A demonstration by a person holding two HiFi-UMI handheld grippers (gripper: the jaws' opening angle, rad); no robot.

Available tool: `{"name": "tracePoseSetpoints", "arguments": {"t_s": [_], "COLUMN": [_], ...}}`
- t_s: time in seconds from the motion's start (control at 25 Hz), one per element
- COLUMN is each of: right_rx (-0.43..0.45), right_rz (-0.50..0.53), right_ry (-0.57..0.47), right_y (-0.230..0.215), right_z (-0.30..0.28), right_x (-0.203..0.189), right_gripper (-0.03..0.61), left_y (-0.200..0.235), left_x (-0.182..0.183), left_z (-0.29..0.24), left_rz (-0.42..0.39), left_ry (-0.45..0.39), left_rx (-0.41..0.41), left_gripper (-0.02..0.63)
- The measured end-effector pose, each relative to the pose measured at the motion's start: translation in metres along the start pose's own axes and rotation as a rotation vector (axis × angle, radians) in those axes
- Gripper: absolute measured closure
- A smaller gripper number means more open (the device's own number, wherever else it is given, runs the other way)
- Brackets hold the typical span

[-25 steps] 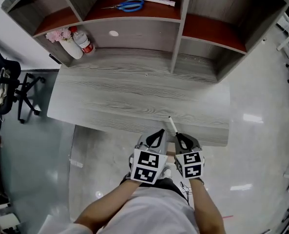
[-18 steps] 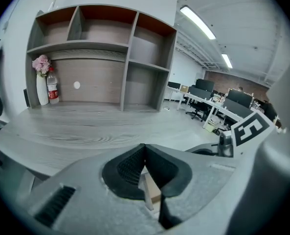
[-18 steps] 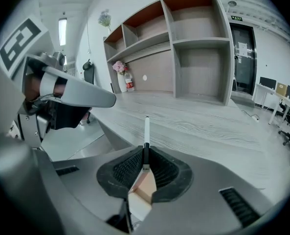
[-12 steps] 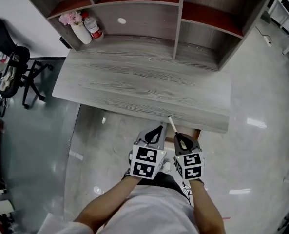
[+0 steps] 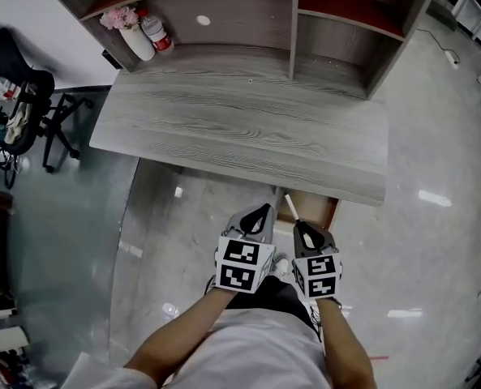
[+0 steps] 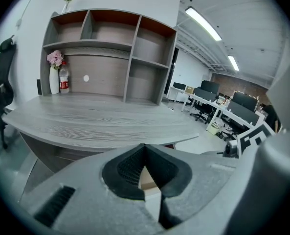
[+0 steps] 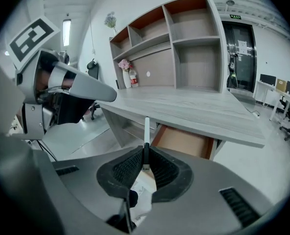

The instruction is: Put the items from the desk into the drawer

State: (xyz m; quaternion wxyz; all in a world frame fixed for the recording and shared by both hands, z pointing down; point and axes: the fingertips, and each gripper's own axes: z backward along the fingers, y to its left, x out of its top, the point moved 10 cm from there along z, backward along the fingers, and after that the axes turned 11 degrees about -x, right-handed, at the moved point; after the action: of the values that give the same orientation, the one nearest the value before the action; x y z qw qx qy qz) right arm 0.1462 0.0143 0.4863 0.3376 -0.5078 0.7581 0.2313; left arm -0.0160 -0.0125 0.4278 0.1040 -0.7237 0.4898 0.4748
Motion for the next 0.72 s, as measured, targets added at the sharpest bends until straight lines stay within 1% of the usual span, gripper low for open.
{"name": "tracePoseSetpoints", "arguments": {"t_s": [0.08, 0.28, 0.56, 0.72], "right_rx": [-0.004, -0.017, -0.066, -0.082], "right_rz": [-0.006, -0.015, -0.055, -0.052], "right_ry": [0.015, 0.056, 0.131, 0.157], "right_y": [-0.001, -0.004, -0.003, -0.003], "right_z": [-0.004, -0.026, -0.062, -0.076], "right_x": [-0.009, -0.025, -0.044, -0.045], "right_gripper": [0.538, 0.538, 0.538, 0.538], "left_y": [-0.003, -0.006, -0.002, 0.004], "left_x": [-0.004, -0.017, -0.032, -0.036], "left_z": [-0.006, -0.018, -0.023, -0.023], "left_rz": [0.007, -0.002, 0.004, 0.023], "left_ry": [0.005, 0.053, 0.067, 0.072], "left_rx": [-0.006, -0.021, -0.031, -0.018], "left_gripper": [0.611, 0.611, 0.611, 0.611]}}
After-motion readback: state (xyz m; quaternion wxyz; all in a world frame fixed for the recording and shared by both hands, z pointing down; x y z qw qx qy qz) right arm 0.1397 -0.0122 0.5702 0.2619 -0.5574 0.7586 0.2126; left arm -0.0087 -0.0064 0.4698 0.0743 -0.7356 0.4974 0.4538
